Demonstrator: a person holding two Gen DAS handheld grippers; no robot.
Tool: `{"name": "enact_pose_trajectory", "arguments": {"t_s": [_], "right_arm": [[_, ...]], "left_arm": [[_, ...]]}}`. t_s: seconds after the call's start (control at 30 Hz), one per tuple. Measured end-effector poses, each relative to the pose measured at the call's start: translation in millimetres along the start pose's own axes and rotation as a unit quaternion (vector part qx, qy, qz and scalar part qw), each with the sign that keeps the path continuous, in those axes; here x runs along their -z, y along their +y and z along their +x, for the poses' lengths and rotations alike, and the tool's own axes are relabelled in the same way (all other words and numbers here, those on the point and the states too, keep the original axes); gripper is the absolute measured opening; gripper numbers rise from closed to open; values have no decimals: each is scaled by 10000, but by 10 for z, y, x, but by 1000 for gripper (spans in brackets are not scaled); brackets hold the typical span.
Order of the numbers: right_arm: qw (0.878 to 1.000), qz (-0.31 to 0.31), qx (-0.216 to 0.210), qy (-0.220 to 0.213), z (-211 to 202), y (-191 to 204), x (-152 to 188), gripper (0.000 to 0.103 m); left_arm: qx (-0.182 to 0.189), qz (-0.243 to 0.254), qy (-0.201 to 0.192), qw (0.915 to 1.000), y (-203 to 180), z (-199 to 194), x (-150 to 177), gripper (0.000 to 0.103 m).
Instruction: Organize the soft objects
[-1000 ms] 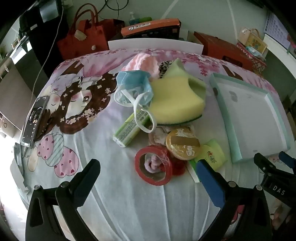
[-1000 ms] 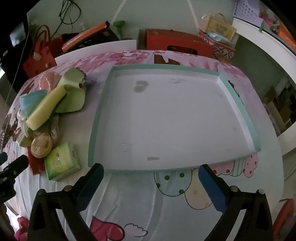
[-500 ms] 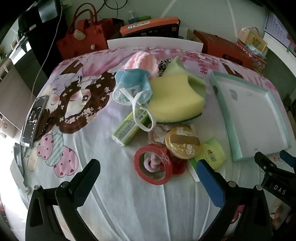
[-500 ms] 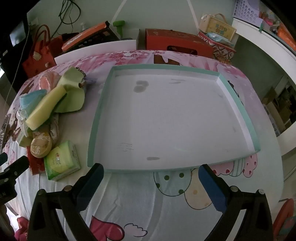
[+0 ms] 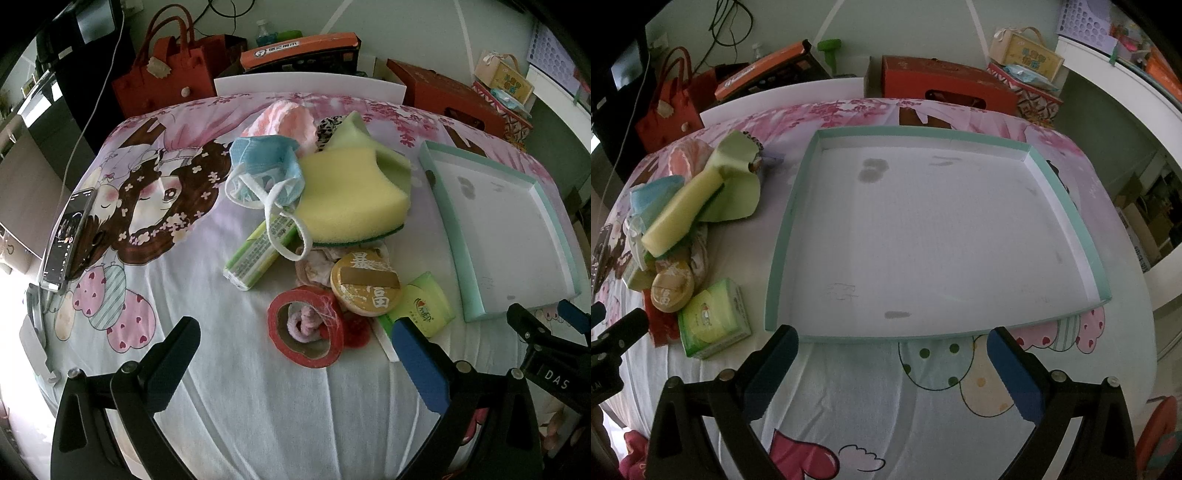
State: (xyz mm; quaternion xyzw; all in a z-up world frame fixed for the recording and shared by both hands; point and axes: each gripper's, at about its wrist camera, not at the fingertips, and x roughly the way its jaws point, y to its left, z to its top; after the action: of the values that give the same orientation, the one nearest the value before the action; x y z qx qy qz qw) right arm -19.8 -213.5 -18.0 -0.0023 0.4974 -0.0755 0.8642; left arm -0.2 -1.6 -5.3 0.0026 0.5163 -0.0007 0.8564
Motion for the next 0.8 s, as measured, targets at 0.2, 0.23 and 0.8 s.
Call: {"name": "enact_pose_trajectory", "arguments": {"t_s": [0.2, 0.23, 0.8], "right_arm": [[10000, 1, 4, 6, 2, -2, 0, 103], [10000, -1, 4, 8, 2, 0, -1, 103], [10000, -6, 13, 18, 9, 11, -3, 103]], "left_arm": [[8, 12, -1, 10000, 2, 7, 4, 103], [11, 17, -1, 10000, 2, 9, 6, 103], [8, 33, 7, 10000, -10, 14, 0, 103]]}}
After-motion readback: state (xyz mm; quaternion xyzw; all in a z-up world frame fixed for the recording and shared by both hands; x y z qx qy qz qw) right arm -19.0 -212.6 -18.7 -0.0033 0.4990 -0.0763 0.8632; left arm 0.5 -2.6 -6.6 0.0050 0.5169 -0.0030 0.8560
